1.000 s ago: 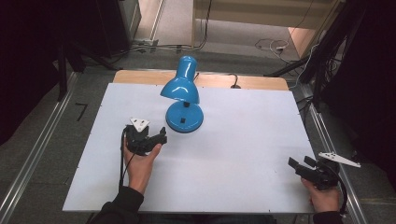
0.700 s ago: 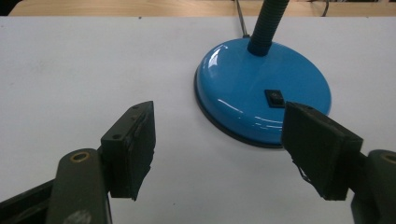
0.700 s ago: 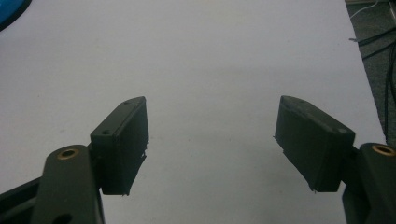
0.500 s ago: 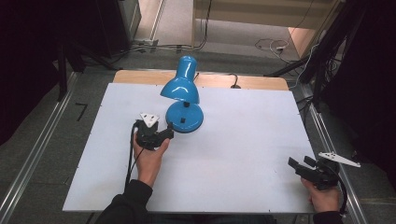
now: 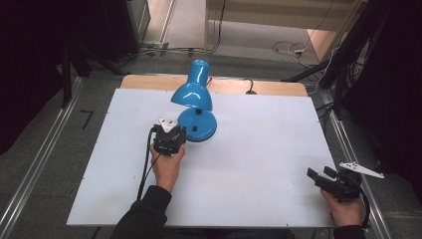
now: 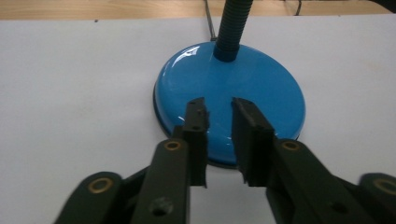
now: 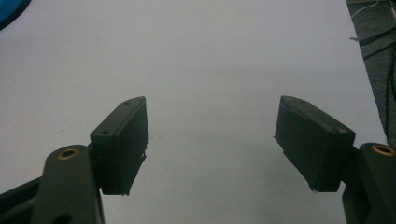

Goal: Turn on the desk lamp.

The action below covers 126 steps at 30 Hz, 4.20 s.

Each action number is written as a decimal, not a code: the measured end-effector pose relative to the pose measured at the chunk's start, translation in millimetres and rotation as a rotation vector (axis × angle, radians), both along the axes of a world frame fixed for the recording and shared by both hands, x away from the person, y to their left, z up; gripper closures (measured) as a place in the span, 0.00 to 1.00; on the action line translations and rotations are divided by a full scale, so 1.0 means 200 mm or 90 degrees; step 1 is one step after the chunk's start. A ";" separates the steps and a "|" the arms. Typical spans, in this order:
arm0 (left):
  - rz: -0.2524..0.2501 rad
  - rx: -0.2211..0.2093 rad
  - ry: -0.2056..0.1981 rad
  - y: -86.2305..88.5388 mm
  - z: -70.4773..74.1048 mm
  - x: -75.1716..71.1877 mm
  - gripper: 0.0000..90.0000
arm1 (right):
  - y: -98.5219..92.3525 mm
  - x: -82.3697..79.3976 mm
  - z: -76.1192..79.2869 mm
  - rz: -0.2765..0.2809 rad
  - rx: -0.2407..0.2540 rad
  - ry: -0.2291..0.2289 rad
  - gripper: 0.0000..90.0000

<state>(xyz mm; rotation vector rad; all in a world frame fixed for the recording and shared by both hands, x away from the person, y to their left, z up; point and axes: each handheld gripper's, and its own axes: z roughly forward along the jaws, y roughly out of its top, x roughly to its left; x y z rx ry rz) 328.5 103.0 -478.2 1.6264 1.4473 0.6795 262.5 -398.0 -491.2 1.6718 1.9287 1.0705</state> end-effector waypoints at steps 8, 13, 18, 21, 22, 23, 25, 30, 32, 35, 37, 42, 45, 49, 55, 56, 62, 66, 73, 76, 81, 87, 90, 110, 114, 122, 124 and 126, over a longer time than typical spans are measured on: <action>-0.019 0.000 -0.013 -0.02 -0.01 0.04 1.00 | 0.00 0.00 0.00 0.000 0.001 0.001 0.27; -0.026 0.003 -0.007 -0.04 -0.01 0.08 1.00 | 0.00 0.00 0.00 0.000 0.000 0.001 0.27; -0.030 0.003 0.002 -0.06 -0.03 0.12 1.00 | 0.00 0.00 0.00 0.001 0.001 0.001 0.27; -0.027 0.004 0.006 -0.07 -0.04 0.13 1.00 | 0.00 0.00 0.00 0.001 0.001 0.002 0.27; -0.025 0.005 0.008 -0.07 -0.05 0.14 1.00 | 0.00 0.00 0.00 0.001 0.001 0.002 0.27; -0.023 0.002 0.008 -0.07 -0.05 0.14 1.00 | 0.00 0.00 0.00 0.001 0.002 0.002 0.27; -0.022 0.001 0.010 -0.07 -0.05 0.15 1.00 | 0.00 0.01 0.00 0.000 0.002 0.002 0.27; -0.023 0.002 0.013 -0.07 -0.06 0.16 1.00 | 0.00 0.01 -0.01 0.001 0.002 0.002 0.27; -0.026 0.003 0.014 -0.07 -0.06 0.16 1.00 | 0.00 0.01 0.00 0.002 0.001 0.001 0.27; -0.033 0.004 0.015 -0.08 -0.07 0.17 1.00 | 0.00 0.01 0.00 0.002 0.001 0.001 0.27; -0.037 0.004 0.015 -0.08 -0.08 0.17 1.00 | 0.00 0.01 0.00 0.002 0.001 0.001 0.27; -0.038 -0.001 0.018 -0.09 -0.08 0.18 1.00 | 0.00 0.01 -0.01 0.002 0.002 0.002 0.27; -0.037 -0.002 0.019 -0.09 -0.08 0.19 1.00 | 0.00 0.01 -0.01 0.003 0.000 0.001 0.27; -0.040 -0.001 0.020 -0.11 -0.08 0.20 1.00 | 0.00 0.01 0.00 0.002 0.004 0.000 0.27; -0.041 0.000 0.023 -0.12 -0.09 0.21 1.00 | 0.00 0.01 0.00 0.003 0.005 -0.001 0.27; -0.040 0.000 0.024 -0.12 -0.09 0.21 1.00 | 0.00 0.01 0.00 0.002 0.005 -0.001 0.27; -0.040 0.007 0.028 -0.12 -0.10 0.21 1.00 | -0.01 0.01 -0.01 0.003 0.003 -0.001 0.27; -0.040 0.008 0.028 -0.12 -0.10 0.21 1.00 | -0.01 0.01 -0.01 0.003 0.003 -0.001 0.27; -0.040 0.015 0.026 -0.13 -0.10 0.21 1.00 | -0.01 0.01 -0.01 0.003 0.003 -0.001 0.27; -0.040 0.014 0.024 -0.13 -0.10 0.21 1.00 | -0.01 0.01 -0.01 0.003 0.003 -0.001 0.27; -0.042 0.006 0.029 -0.12 -0.10 0.21 1.00 | 0.00 0.01 -0.01 0.003 0.004 -0.001 0.27; -0.039 0.011 0.026 -0.12 -0.11 0.21 1.00 | 0.00 0.01 -0.01 0.003 0.004 -0.001 0.27; -0.038 0.014 0.023 -0.13 -0.11 0.21 1.00 | 0.00 0.01 -0.01 0.003 0.006 0.000 0.27; -0.036 0.012 0.027 -0.13 -0.11 0.20 1.00 | 0.00 0.01 -0.01 0.004 0.006 0.001 0.27; -0.035 0.012 0.027 -0.13 -0.10 0.20 1.00 | 0.00 0.01 -0.01 0.003 0.006 0.001 0.27; -0.035 0.014 0.029 -0.13 -0.10 0.20 1.00 | 0.00 0.01 -0.01 0.005 0.004 0.001 0.27; -0.037 0.016 0.030 -0.13 -0.10 0.20 1.00 | 0.00 0.01 0.00 0.005 0.004 0.001 0.27; -0.040 0.013 0.039 -0.12 -0.10 0.19 1.00 | 0.00 0.01 0.00 0.005 0.003 0.001 0.27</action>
